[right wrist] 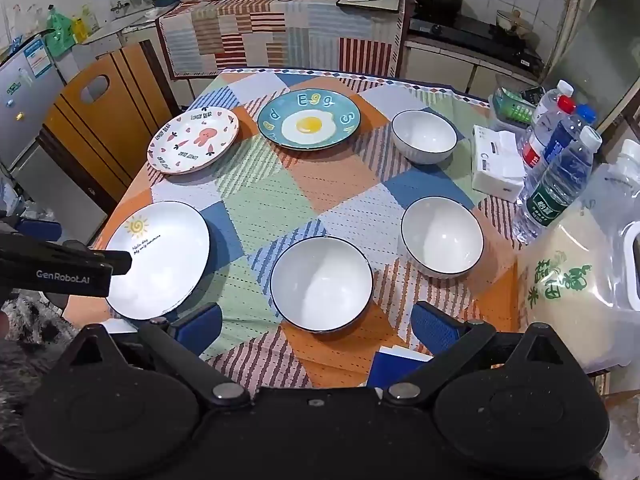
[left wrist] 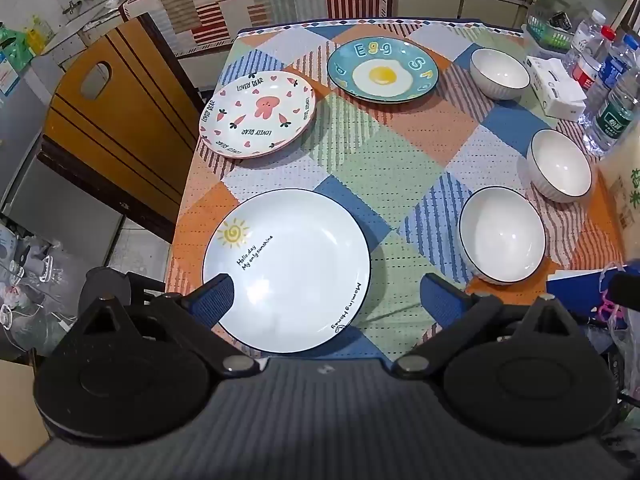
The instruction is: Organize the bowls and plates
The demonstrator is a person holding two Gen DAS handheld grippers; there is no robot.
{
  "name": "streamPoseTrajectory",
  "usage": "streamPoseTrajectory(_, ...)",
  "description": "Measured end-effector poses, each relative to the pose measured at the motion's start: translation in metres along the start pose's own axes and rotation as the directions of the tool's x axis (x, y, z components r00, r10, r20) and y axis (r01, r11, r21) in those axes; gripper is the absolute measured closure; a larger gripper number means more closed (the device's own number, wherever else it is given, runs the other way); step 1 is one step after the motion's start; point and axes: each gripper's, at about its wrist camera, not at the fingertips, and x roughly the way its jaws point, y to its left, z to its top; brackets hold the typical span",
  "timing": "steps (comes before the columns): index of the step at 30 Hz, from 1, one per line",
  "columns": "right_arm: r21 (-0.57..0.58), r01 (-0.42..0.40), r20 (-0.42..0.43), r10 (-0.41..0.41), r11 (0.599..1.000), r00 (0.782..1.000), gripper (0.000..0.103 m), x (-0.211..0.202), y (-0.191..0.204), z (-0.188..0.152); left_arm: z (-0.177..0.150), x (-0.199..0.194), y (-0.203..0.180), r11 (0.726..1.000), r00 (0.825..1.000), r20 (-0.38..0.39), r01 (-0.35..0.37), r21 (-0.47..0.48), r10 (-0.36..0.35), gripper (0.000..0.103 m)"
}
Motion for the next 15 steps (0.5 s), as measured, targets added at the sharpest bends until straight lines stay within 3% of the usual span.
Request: streamPoseTrajectory(15, -0.001, 0.003, -0.002, -0.003, 1.000, 1.000, 0.001, 0.0007, 0.0000, 0.0036, 0.0000, -0.0028, 0.0021, 1.000, 1.000, 0.015, 0.015, -0.009, -0.015, 0.002)
